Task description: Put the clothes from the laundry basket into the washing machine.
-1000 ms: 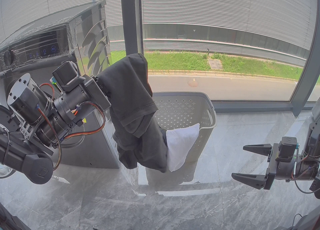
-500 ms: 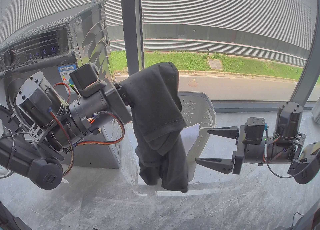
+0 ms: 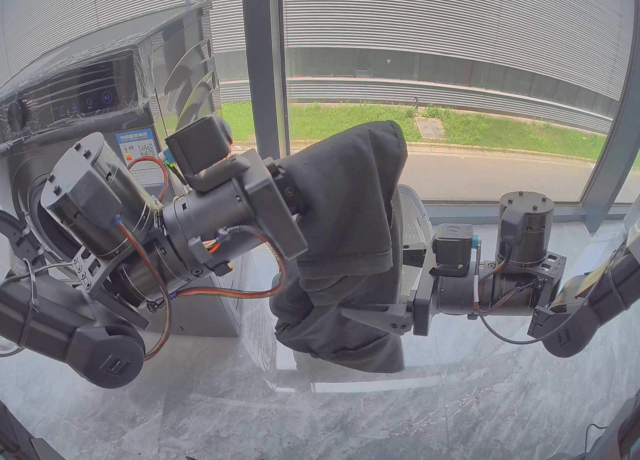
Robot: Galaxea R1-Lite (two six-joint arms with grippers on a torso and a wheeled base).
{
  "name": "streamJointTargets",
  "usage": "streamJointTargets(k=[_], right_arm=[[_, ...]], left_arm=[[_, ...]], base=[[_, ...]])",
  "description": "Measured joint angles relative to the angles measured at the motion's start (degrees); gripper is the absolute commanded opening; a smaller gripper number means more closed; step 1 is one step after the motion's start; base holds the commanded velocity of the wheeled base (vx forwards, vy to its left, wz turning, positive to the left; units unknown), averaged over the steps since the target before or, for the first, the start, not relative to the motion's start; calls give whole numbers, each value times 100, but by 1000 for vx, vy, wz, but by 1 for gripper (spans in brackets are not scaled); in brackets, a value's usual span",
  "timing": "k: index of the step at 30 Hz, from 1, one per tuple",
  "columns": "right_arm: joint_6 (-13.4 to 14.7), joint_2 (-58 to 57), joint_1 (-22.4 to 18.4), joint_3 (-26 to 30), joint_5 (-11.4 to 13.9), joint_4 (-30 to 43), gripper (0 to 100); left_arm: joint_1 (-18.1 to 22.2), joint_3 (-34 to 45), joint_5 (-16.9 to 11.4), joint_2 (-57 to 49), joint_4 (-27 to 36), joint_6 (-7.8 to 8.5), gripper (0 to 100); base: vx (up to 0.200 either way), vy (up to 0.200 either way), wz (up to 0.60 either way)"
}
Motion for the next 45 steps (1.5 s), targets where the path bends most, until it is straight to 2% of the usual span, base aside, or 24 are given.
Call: streamJointTargets(k=[6,13,21,22,32,39,40,45], right_arm=[[7,339,269,-332,88,7,100],[29,711,485,-992,99,2,100],[5,923,549,-1112,87,2,100],[-13,940,560,-1108,84,0,0],[24,1018,636,-1106,79,5,0],[24,700,824,-786,82,9,0],[24,645,851,-717,87,9,0],[27,284,1011,-317,98,5,0]], left_arm=[[-149,-101,-10,63,0,-20,0],[-179,-133,-7,115,0,-24,0],[-183,-204,-2,135,0,-30,0],[-183,-221,-2,135,0,-30,0],[-128,-258,4,132,6,-40,0],[168,-226,41,165,148,-40,0],[210,-228,52,173,206,-38,100],[432,-344,156,245,419,-30,100]], base=[[0,0,0],[0,0,0],[0,0,0],[0,0,0],[0,0,0],[0,0,0],[0,0,0],[0,0,0]])
